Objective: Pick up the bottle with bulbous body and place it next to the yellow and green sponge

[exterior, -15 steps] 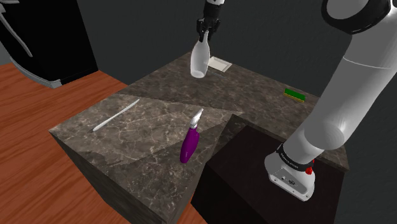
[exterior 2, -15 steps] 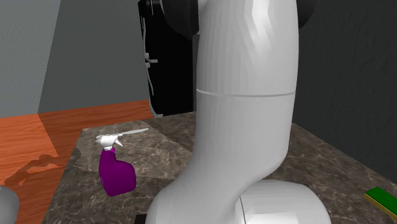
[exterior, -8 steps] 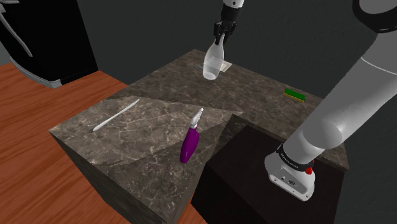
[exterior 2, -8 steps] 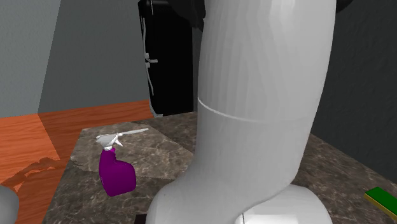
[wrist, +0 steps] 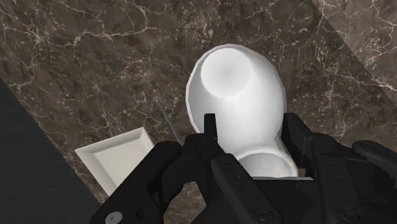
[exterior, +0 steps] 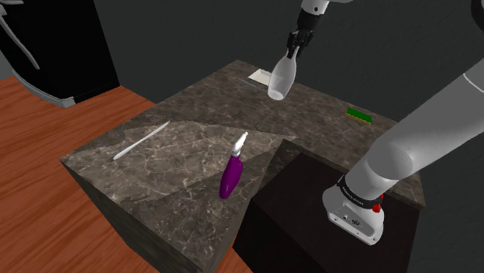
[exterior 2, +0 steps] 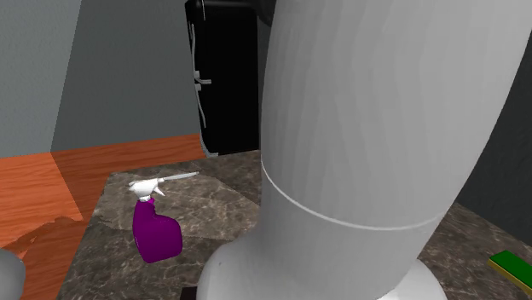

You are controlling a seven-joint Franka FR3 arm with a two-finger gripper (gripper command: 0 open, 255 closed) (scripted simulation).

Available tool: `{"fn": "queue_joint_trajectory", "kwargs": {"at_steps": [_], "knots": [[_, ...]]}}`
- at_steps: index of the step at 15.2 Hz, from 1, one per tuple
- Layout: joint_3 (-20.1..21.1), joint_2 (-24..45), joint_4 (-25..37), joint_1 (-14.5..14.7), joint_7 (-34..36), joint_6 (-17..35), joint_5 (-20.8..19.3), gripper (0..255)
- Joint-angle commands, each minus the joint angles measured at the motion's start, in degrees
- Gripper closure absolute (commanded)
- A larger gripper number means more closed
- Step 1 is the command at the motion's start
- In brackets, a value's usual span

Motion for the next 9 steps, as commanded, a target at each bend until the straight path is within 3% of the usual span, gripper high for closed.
{"fn": "queue_joint_trajectory", "kwargs": {"at_steps": [1,9], "knots": [[-1.28,-2.65,-2.90,-1.12,-2.13,0.33,-0.67,255],[-7.16,-9.99,-9.27,-5.73,-10.99,-0.31,-3.73,255]]}}
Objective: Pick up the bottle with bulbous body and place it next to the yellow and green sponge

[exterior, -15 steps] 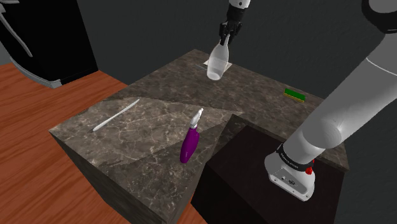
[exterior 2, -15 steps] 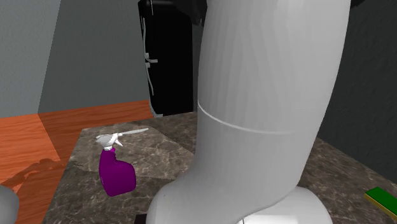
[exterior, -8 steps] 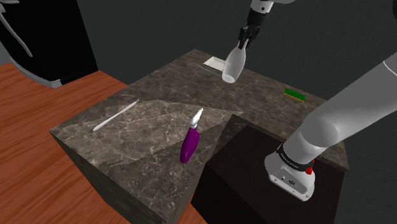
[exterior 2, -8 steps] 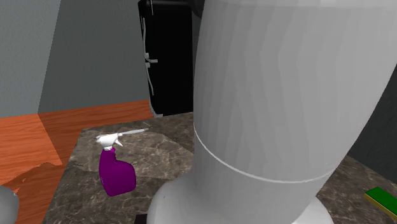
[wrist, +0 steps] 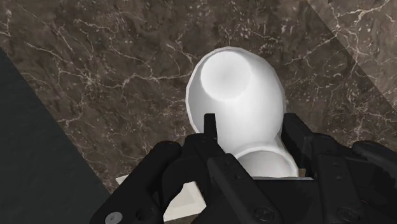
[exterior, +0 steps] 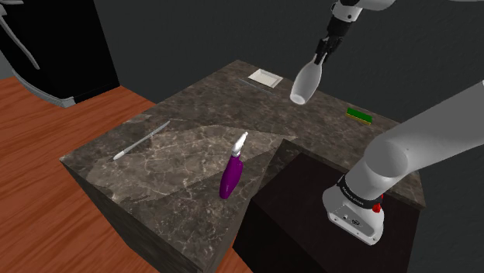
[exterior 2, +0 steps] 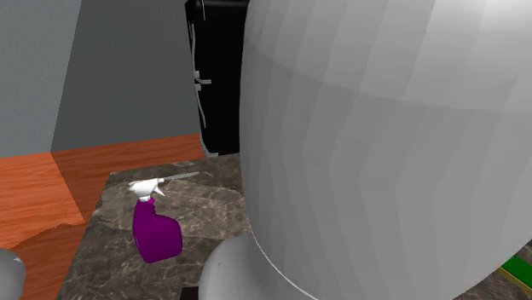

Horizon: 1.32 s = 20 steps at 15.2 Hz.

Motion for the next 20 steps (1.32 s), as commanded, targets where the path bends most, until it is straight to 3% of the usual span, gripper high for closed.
{"fn": "queue_joint_trajectory", "kwargs": {"at_steps": [1,10,20], "knots": [[-1.60,-1.64,-1.27,-1.23,-2.42,-0.23,-0.89,255],[-9.67,-5.41,-2.85,-6.50,-13.82,-1.68,-4.56,255],[-20.64,-3.46,1.46,-10.61,-28.37,-2.97,-6.53,255]]}}
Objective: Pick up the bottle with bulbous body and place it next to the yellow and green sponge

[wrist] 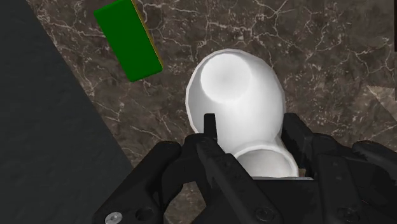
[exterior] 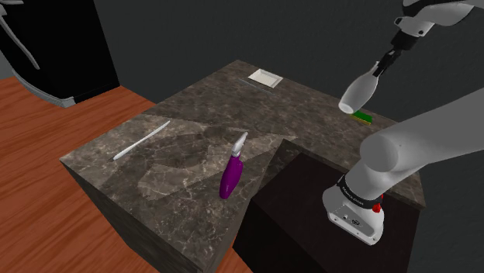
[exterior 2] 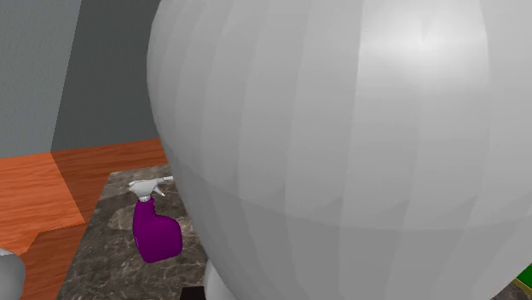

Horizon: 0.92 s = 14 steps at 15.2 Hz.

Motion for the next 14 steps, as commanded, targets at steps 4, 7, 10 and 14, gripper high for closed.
{"fn": "queue_joint_trajectory", "kwargs": {"at_steps": [4,7,10,14], "knots": [[-6.56,3.55,4.51,-1.02,-8.47,-0.64,0.76,255],[-10.96,6.74,7.75,-1.18,-13.96,-0.89,2.33,255],[-15.86,11.15,11.57,-1.13,-20.19,-1.24,5.25,255],[-22.85,20.07,17.72,-1.82,-30.48,-2.30,12.69,255]]}}
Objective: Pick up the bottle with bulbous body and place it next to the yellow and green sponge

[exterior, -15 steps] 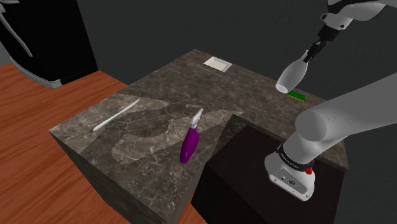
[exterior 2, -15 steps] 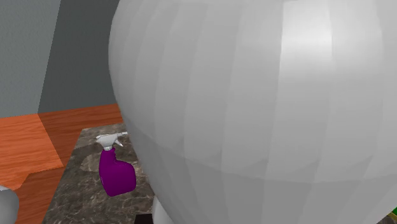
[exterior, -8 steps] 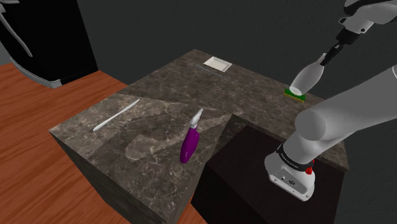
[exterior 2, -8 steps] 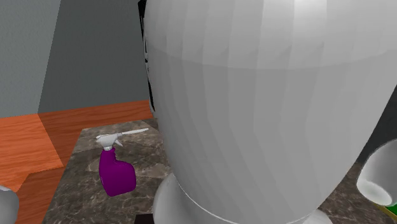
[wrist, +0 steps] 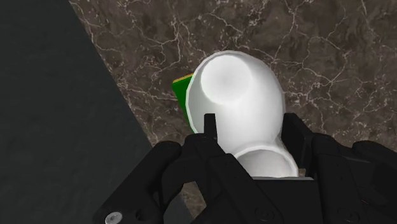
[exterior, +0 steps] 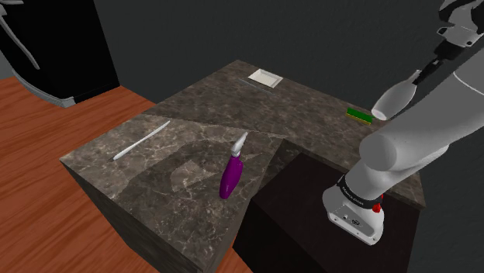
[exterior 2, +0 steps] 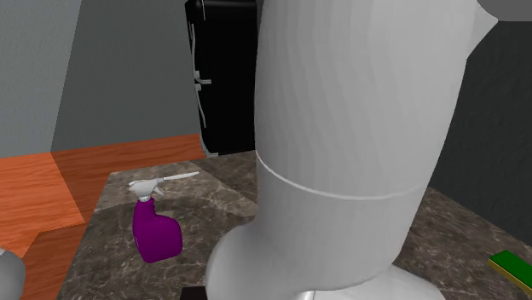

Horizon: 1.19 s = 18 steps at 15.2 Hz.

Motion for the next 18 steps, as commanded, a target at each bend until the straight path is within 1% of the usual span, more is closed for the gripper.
{"fn": "queue_joint_trajectory", "kwargs": {"at_steps": [1,2,3,4,5,10,18], "knots": [[-3.66,5.92,4.12,-1.02,-6.49,-1.26,5.31,255],[-4.85,9.13,6.01,-2.27,-9.61,-1.97,8.27,255],[-5.45,12.39,8.02,-4.16,-12.67,-2.85,11.28,255],[-5.54,15.54,10.13,-6.56,-15.50,-3.85,14.14,255],[-5.15,17.57,11.68,-8.61,-17.26,-4.60,15.91,255],[-4.25,18.02,8.30,-9.04,-17.89,-0.96,16.50,255],[-3.21,20.00,3.74,-9.77,-19.73,4.41,18.80,255]]}}
